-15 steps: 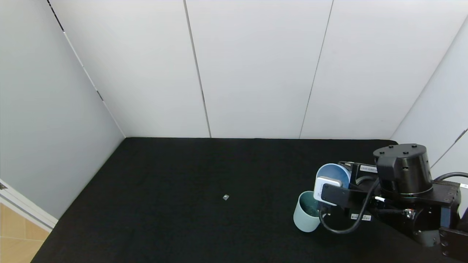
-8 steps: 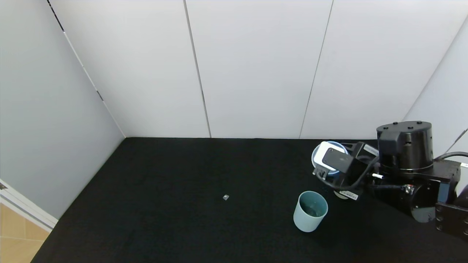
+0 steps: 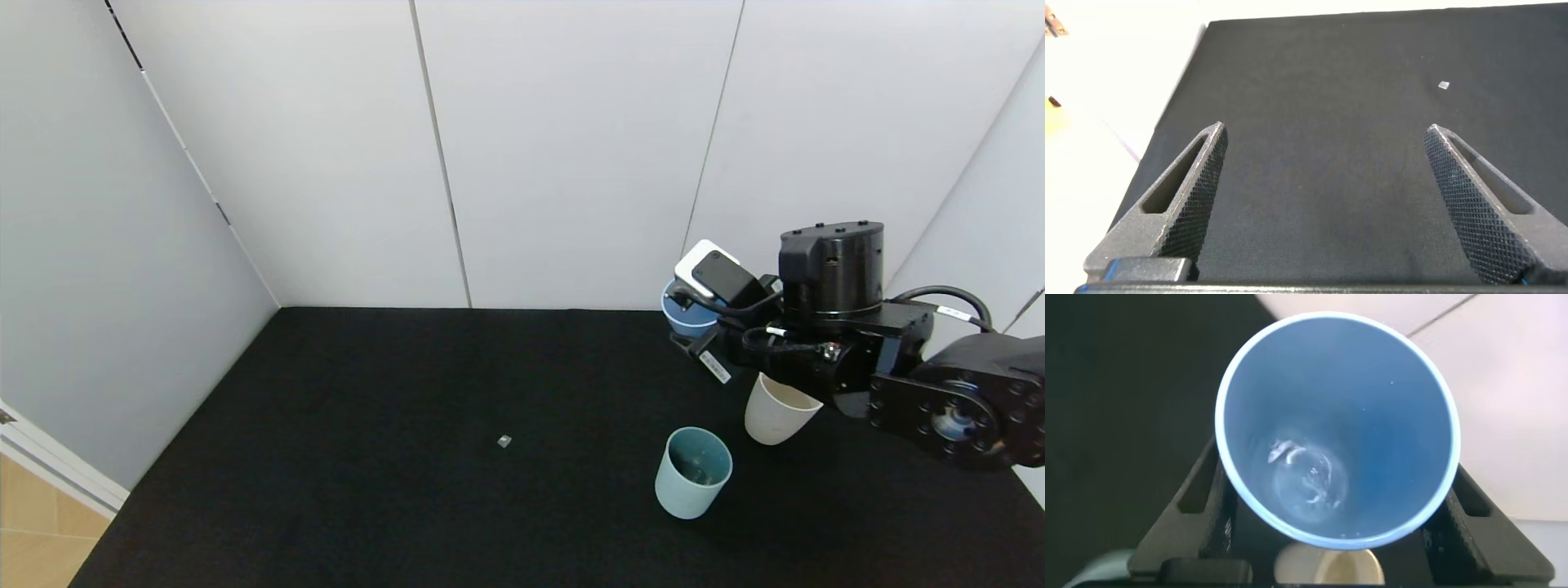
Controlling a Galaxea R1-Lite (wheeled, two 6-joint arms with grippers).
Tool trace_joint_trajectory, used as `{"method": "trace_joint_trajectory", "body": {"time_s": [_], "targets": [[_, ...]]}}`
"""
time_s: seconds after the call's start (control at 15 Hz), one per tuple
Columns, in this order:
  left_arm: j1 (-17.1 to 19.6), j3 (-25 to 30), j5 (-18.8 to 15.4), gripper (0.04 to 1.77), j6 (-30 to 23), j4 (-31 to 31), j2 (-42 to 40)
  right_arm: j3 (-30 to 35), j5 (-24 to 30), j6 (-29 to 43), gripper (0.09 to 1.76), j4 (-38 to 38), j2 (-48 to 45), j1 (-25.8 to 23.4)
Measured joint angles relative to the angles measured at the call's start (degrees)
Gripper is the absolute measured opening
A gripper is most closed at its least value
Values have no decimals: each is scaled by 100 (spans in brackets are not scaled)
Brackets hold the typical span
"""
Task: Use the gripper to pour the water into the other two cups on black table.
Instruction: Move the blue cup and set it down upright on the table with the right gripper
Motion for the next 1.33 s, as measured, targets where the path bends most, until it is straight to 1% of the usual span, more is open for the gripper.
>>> {"method": "trace_joint_trajectory", "body": {"time_s": [0.27,0.53,0.67,1.0,1.13,1.33], "targets": [[0,0,0,172,-1,0,-2,-959,6,574,128,11,839,99],[0,0,0,172,-1,0,-2,-1802,-11,712,127,15,1723,250],[0,0,0,172,-4,2,-2,-2199,-22,919,127,33,2150,297],[0,0,0,172,-1,0,-2,-3216,-66,1624,127,585,2892,374],[0,0,0,172,-1,0,0,-3404,-68,1688,127,645,3082,385],[0,0,0,172,-1,0,0,-3495,-68,1721,127,642,3255,369]]}}
